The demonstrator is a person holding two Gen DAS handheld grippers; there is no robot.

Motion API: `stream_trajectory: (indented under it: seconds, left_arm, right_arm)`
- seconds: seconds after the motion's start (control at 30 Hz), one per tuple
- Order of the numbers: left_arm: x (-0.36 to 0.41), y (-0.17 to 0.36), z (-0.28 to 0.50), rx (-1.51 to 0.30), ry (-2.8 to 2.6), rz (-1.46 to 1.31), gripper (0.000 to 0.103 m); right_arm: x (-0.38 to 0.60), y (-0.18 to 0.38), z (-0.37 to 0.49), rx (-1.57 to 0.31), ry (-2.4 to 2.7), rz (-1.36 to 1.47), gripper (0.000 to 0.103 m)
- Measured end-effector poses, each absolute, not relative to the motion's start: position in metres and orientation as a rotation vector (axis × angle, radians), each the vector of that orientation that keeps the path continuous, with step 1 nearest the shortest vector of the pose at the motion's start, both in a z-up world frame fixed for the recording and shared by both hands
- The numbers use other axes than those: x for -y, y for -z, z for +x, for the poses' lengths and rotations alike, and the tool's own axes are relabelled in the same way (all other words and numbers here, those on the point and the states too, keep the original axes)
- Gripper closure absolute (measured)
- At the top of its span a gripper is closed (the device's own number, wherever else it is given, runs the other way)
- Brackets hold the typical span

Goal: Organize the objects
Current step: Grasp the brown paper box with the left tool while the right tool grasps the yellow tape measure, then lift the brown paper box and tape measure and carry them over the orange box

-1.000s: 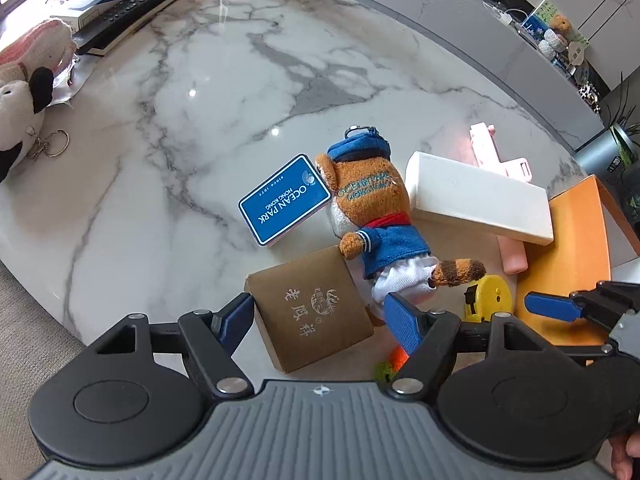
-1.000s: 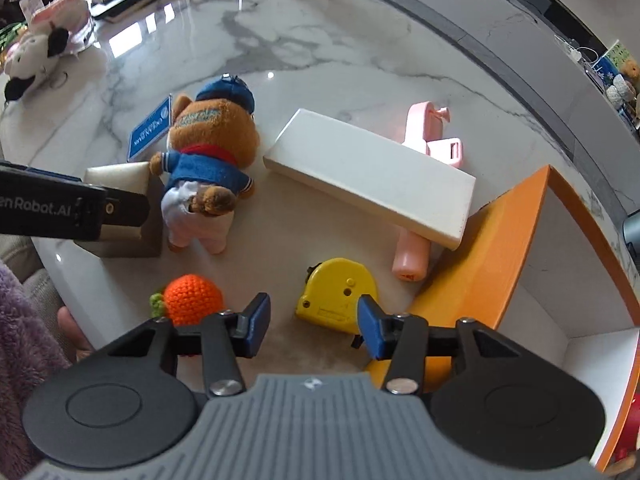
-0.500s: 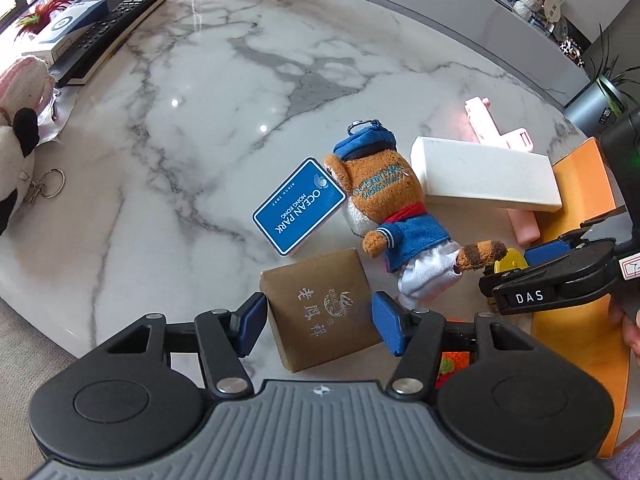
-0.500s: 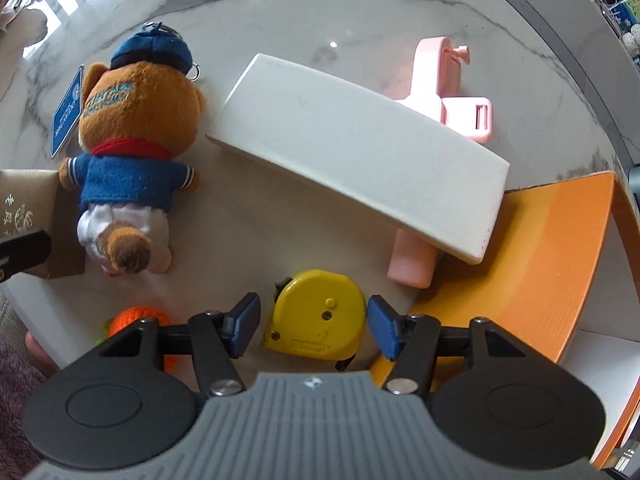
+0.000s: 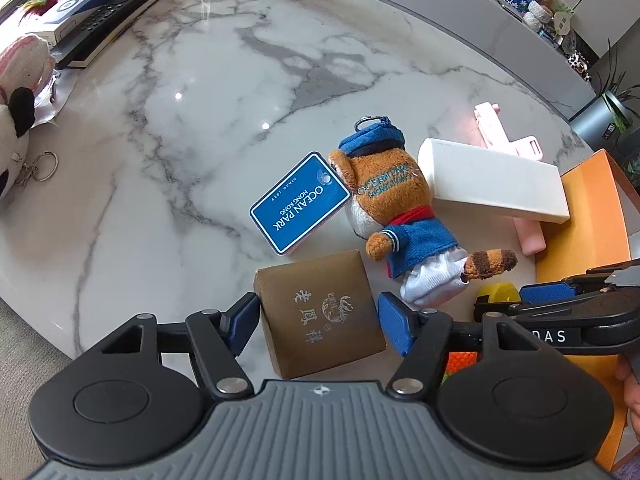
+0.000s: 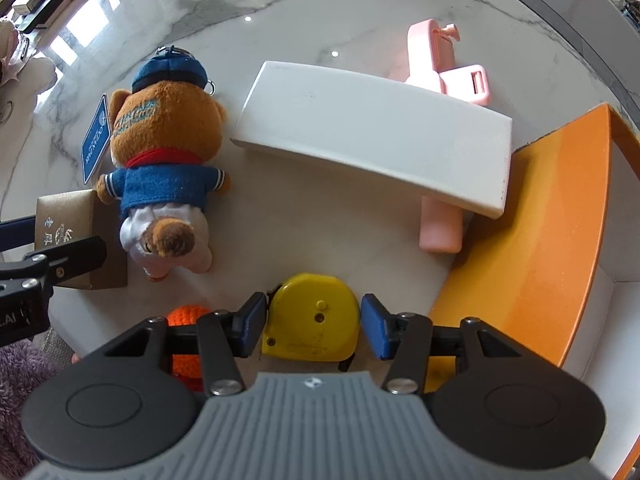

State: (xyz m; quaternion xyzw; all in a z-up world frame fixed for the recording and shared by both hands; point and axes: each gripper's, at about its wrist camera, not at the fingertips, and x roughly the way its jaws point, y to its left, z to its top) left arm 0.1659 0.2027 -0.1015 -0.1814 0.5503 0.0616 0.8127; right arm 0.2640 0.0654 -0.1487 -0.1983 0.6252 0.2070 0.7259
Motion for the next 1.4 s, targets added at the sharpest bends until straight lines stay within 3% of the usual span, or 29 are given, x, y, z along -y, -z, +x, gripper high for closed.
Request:
stream_trajectory:
  seconds: [0.27,0.47,0.8,1.4]
  left_arm:
    - [-0.208,0.083,0.15,-1.109,-0.139,-0.375,0.029]
    - [-0.195,0.036,0.13,-1.02,-0.104,-0.331,0.029]
    - [-0.1,-0.031,0.125,-0.898,0.131,-0.255,0.029]
    - [0.077,0.003,0.159,-1.031,0.423,-0.152,0.029]
  right_arm:
    - [-0.051,0.109,0.237,-1.233,-0.462,-0.266,0.05]
    - [-0.017,0.063,0.213,-1.088,-0.45,-0.115,0.05]
    - [0.08,0.0,0.168,-0.923,-0.39,0.026,0.05]
    - [0.249,0.016,0.144,-0.92,-0.187,0.2,0.05]
